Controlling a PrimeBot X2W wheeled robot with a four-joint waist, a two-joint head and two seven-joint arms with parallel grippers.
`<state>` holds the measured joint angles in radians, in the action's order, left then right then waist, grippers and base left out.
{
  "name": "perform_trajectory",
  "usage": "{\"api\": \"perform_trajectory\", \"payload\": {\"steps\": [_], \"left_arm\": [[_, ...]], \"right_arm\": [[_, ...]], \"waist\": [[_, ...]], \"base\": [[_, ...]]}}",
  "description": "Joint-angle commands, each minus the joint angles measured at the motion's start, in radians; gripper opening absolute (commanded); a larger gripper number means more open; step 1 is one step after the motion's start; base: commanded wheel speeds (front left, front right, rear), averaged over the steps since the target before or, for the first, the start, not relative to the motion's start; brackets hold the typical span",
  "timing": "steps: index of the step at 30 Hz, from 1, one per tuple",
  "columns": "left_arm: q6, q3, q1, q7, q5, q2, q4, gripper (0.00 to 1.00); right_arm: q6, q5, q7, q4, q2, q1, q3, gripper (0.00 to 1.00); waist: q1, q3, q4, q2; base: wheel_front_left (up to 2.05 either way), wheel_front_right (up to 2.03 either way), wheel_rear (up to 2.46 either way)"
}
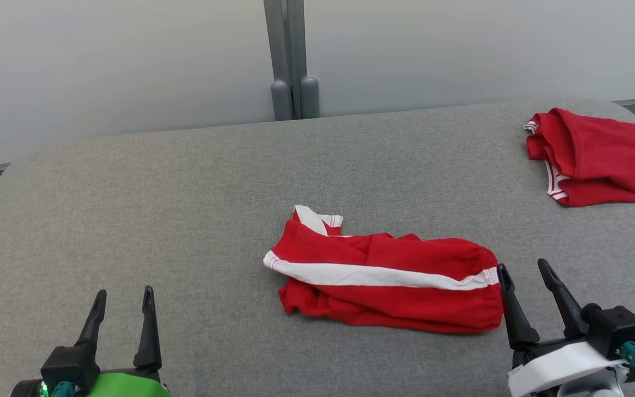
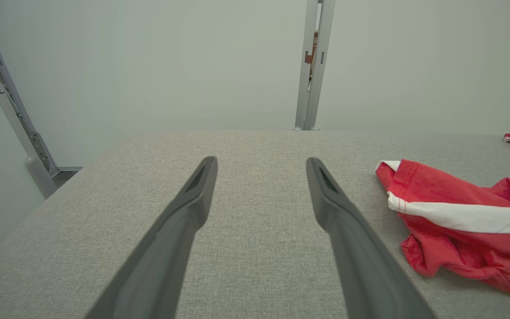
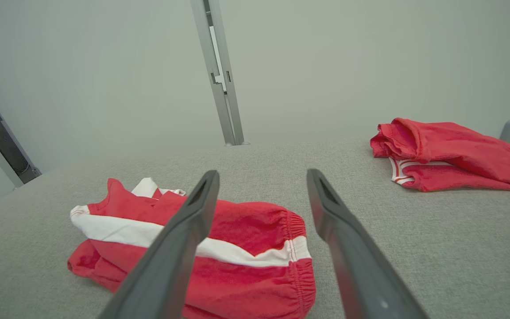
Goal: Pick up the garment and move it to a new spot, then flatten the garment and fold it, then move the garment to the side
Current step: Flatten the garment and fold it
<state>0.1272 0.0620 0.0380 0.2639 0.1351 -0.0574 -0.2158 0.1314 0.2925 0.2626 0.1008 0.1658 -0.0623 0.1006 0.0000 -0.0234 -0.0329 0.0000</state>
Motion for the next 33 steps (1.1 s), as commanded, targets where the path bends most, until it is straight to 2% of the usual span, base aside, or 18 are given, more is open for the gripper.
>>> {"api": "perform_trajectory", "payload": {"steps": [1, 21, 25, 33], "left_arm": [[0.002, 0.001, -0.006, 0.0, 0.008, -0.007, -0.002, 1.0], [0.003, -0.016, -0.03, 0.0, 0.007, -0.012, -0.022, 1.0], [0.004, -0.06, -0.06, 0.0, 0.002, -0.021, -0.045, 1.0], [0.004, -0.229, -0.179, 0.0, 0.037, -0.067, -0.133, 1.0]], "right_arm": [[-0.002, -0.001, 0.003, 0.0, 0.0, -0.006, -0.001, 1.0], [-0.002, 0.003, 0.003, 0.015, 0.008, 0.016, 0.006, 1.0], [-0.002, 0.002, 0.003, 0.04, 0.026, 0.039, 0.014, 1.0], [-0.002, 0.023, 0.003, 0.135, 0.077, 0.114, 0.062, 1.0]], "waist": [[0.0, 0.0, 0.0, 0.0], [0.0, 0.004, -0.01, 0.0], [0.0, 0.01, -0.019, 0.0], [0.0, 0.048, -0.047, 0.0]], "base": [[0.0, 0.0, 0.0], [0.0, 0.0, 0.0], [0.0, 0.0, 0.0], [0.0, 0.0, 0.0]]}}
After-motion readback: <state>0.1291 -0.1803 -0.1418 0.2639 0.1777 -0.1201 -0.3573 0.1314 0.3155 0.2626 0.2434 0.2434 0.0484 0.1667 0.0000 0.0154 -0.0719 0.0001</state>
